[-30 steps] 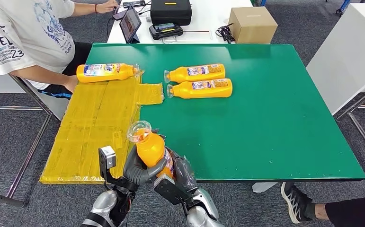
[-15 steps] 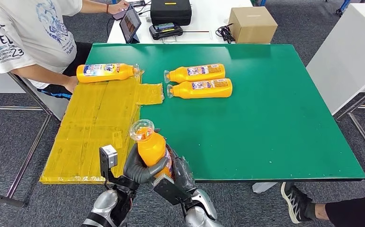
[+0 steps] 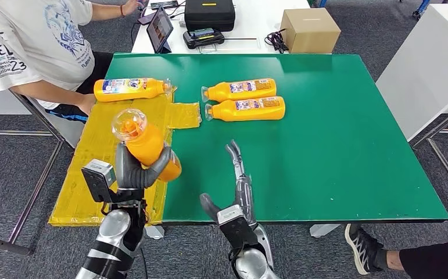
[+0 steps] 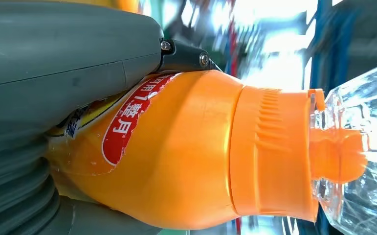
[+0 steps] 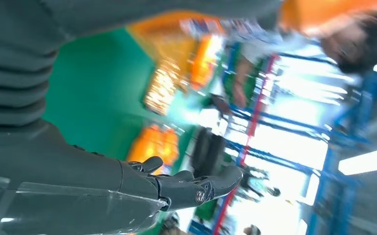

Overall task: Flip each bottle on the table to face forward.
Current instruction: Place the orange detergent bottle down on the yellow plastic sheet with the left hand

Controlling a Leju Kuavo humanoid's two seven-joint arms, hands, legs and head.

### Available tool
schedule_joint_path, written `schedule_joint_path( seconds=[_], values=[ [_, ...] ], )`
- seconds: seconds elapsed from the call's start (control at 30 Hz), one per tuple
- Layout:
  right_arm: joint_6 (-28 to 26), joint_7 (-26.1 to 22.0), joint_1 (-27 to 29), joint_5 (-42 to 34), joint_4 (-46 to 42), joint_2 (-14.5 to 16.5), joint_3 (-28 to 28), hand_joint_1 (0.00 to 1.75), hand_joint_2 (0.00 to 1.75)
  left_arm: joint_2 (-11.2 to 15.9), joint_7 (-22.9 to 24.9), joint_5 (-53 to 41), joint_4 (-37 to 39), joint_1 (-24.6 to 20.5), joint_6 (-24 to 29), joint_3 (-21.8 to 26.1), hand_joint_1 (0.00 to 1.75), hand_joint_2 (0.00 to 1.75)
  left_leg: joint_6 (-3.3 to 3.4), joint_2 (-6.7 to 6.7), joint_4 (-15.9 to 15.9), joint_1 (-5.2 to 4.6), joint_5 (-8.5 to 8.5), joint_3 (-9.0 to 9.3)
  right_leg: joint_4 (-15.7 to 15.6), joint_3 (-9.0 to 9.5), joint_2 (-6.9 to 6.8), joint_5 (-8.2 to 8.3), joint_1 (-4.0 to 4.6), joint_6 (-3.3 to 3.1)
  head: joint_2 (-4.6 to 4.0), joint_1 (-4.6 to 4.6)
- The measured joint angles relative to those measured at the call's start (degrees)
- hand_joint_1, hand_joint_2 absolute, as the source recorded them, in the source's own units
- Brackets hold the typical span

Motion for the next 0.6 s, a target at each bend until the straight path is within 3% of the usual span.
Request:
schedule_joint_path(
  seconds=[0.2, 0.33, 0.47, 0.6],
  values=[
    [0.04, -1.70, 0.25, -1.48, -7.66, -0.38, 1.80, 0.00, 0.00, 1.49, -1.88, -19.85, 3.53, -5.32, 12.60, 3.35, 1.75, 1.75, 0.00, 0.01, 0.00, 0.00, 0.01, 0.00, 0.01, 0.00, 0.00, 0.00, 0.00, 0.00, 0.00, 0.00],
    [0.31, -1.82, -0.20, -1.91, -9.84, -0.61, 3.09, 0.00, 0.00, 2.56, -1.98, -24.47, 7.98, -8.19, 14.73, 5.26, 1.75, 1.75, 0.01, 0.03, 0.00, 0.01, 0.03, 0.00, 0.01, 0.00, 0.01, 0.01, 0.00, -0.01, 0.00, 0.00],
    [1.56, -1.92, -0.87, -2.77, -10.50, -0.77, 4.23, 0.00, 1.75, 3.66, -0.13, -33.16, 13.18, -10.84, 16.97, 6.15, 1.75, 1.75, 0.01, 0.01, 0.00, 0.00, 0.04, -0.03, 0.01, 0.00, 0.00, 0.01, 0.00, 0.00, 0.00, 0.01],
    [3.70, -1.24, -1.71, -3.73, -10.53, -0.80, 5.54, 0.00, 1.75, 5.44, 3.96, -52.82, 22.11, -14.65, 20.30, 7.60, 1.75, 1.75, 0.01, 0.03, 0.00, 0.00, 0.05, -0.02, 0.02, 0.00, 0.02, 0.01, 0.00, 0.00, 0.00, 0.02]
  ],
)
